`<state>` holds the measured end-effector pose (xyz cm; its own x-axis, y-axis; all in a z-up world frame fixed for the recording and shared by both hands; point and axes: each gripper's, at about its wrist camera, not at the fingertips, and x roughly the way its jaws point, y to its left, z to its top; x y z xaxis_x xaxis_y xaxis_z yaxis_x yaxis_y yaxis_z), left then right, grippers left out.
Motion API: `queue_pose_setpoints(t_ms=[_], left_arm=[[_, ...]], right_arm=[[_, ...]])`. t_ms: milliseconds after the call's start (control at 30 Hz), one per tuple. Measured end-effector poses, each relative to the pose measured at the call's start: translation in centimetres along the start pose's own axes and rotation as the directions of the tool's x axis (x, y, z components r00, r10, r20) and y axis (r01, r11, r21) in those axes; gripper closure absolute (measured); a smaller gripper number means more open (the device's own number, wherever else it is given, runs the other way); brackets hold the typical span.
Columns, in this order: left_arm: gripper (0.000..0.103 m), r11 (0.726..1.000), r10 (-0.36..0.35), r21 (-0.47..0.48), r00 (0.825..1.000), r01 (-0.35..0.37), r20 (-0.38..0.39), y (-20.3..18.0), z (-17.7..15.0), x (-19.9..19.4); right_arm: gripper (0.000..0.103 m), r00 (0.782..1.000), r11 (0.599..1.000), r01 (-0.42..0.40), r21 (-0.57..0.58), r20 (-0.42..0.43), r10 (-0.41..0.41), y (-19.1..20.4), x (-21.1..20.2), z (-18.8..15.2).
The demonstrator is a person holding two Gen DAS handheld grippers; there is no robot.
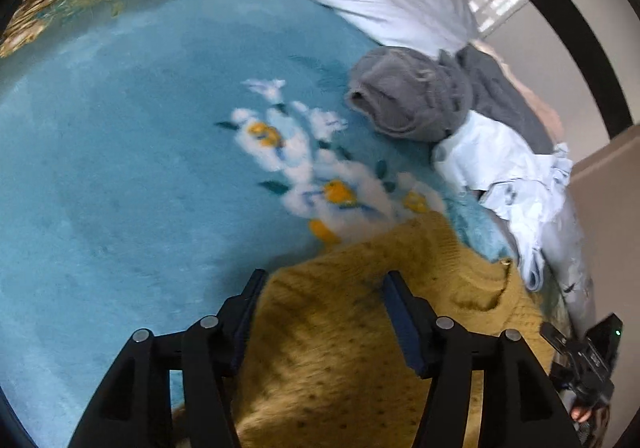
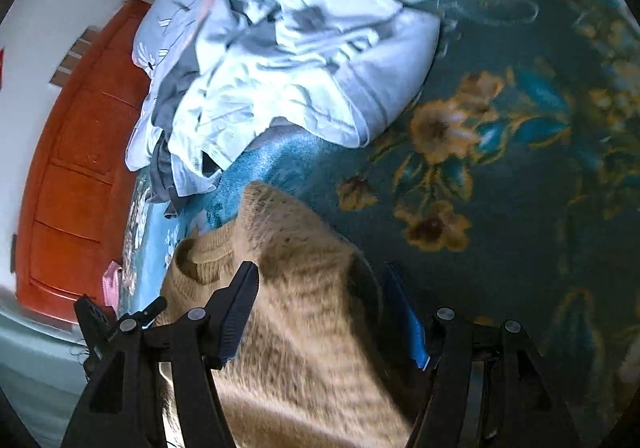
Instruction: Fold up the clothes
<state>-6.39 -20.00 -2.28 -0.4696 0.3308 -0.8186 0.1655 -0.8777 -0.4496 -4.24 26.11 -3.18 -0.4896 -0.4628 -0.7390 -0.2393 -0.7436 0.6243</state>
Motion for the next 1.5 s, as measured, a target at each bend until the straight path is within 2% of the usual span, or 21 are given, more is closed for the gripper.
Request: queue_pose_setpoints(t_ms=[33,67,100,133,167,267,333,400,500,600,667,733,767,833,900,1000,1067,1167,1300,1400,1500], left_arm=[[0.050,1.000,0.007,0.024,1.000,-0.007,0.006,-0.5,0.0,-0.1],[0.073,0.998,0.020,0.052,1.000,-0.021,0.016,-1.0,-0.1,-0.2],[0.078,0.996,0.032,0.082,0.999,-0.034,0.026,-1.6,-0.2,-0.5],[0.081,0.993,0.044,0.112,0.998,-0.048,0.036,-2.2,-0.3,-0.7],[0.084,0.989,0.034,0.143,0.998,-0.042,0.058,-2.8,-0.5,-1.3],[0.085,0.973,-0.064,0.229,0.989,0.032,0.133,-4.2,-1.5,-4.3],[0.085,0.947,-0.113,0.316,0.980,0.058,0.161,-5.0,-3.2,-6.6],[0.085,0.917,-0.142,0.392,0.976,0.067,0.167,-5.6,-5.3,-8.3],[0.085,0.898,-0.121,0.436,0.986,0.059,0.116,-5.1,-8.6,-8.6],[0.082,0.876,-0.097,0.478,0.993,0.054,0.066,-4.6,-12.0,-8.9],[0.081,0.861,-0.080,0.506,0.996,0.052,0.033,-4.3,-14.2,-9.1],[0.077,0.855,-0.068,0.516,0.998,0.062,-0.006,-3.8,-16.0,-9.1],[0.076,0.868,-0.082,0.490,0.996,0.084,-0.026,-3.5,-16.2,-9.0],[0.071,0.894,-0.125,0.428,0.991,0.133,-0.047,-2.7,-16.4,-9.2],[0.056,0.917,-0.177,0.349,0.982,0.191,-0.072,-1.8,-16.2,-9.1],[0.054,0.935,-0.206,0.274,0.974,0.225,-0.098,-0.9,-16.0,-8.8],[0.053,0.935,-0.227,0.252,0.968,0.247,-0.108,-0.5,-16.1,-8.7],[0.039,0.928,-0.297,0.197,0.947,0.317,-0.121,-0.3,-15.5,-8.3],[0.037,0.915,-0.394,0.053,0.913,0.401,-0.105,0.5,-14.3,-6.9],[0.037,0.876,-0.483,-0.037,0.872,0.482,-0.078,1.2,-13.6,-6.8],[0.039,0.837,-0.546,-0.067,0.836,0.543,-0.057,1.3,-13.0,-7.3]], right_arm=[[0.037,1.000,1.000,-0.007,0.004,0.001,0.007,0.0,0.3,0.1],[0.038,1.000,1.000,-0.016,0.004,0.010,0.016,0.1,0.3,0.2],[0.051,1.000,1.000,-0.015,0.000,0.017,0.015,0.4,0.4,0.3],[0.073,1.000,1.000,0.000,-0.006,0.023,0.000,0.7,0.4,0.4],[0.082,0.999,1.000,0.015,-0.012,0.030,-0.014,1.0,0.4,0.5],[0.090,0.995,0.995,0.038,-0.094,0.095,-0.029,2.8,-0.8,0.2],[0.094,0.984,0.974,0.025,-0.224,0.177,0.015,5.0,-3.1,-1.0],[0.094,0.972,0.928,0.031,-0.370,0.228,0.058,7.3,-5.5,-3.2],[0.094,0.965,0.814,0.078,-0.575,0.248,0.083,9.8,-8.5,-8.1],[0.094,0.976,0.693,0.118,-0.711,0.210,0.050,10.1,-9.6,-13.6],[0.094,0.985,0.648,0.124,-0.751,0.175,0.014,9.4,-9.7,-16.4],[0.091,0.993,0.660,0.093,-0.746,0.119,-0.005,8.1,-9.4,-18.2],[0.090,0.997,0.681,0.063,-0.730,0.083,-0.004,7.4,-9.2,-18.6],[0.081,1.000,0.732,0.013,-0.682,0.029,0.009,6.3,-8.9,-18.8],[0.074,0.999,0.780,-0.035,-0.624,-0.015,0.033,5.3,-8.6,-18.9],[0.061,0.993,0.834,-0.120,-0.539,-0.075,0.094,4.5,-8.6,-18.9],[0.059,0.986,0.855,-0.159,-0.493,-0.114,0.118,4.0,-8.2,-18.9],[0.059,0.981,0.870,-0.189,-0.455,-0.132,0.144,3.5,-7.9,-19.0],[0.054,0.967,0.895,-0.250,-0.370,-0.136,0.214,2.8,-7.0,-18.1],[0.054,0.945,0.899,-0.325,-0.292,-0.137,0.297,2.6,-6.5,-17.0],[0.054,0.917,0.893,-0.398,-0.210,-0.135,0.376,2.3,-6.1,-15.9]])
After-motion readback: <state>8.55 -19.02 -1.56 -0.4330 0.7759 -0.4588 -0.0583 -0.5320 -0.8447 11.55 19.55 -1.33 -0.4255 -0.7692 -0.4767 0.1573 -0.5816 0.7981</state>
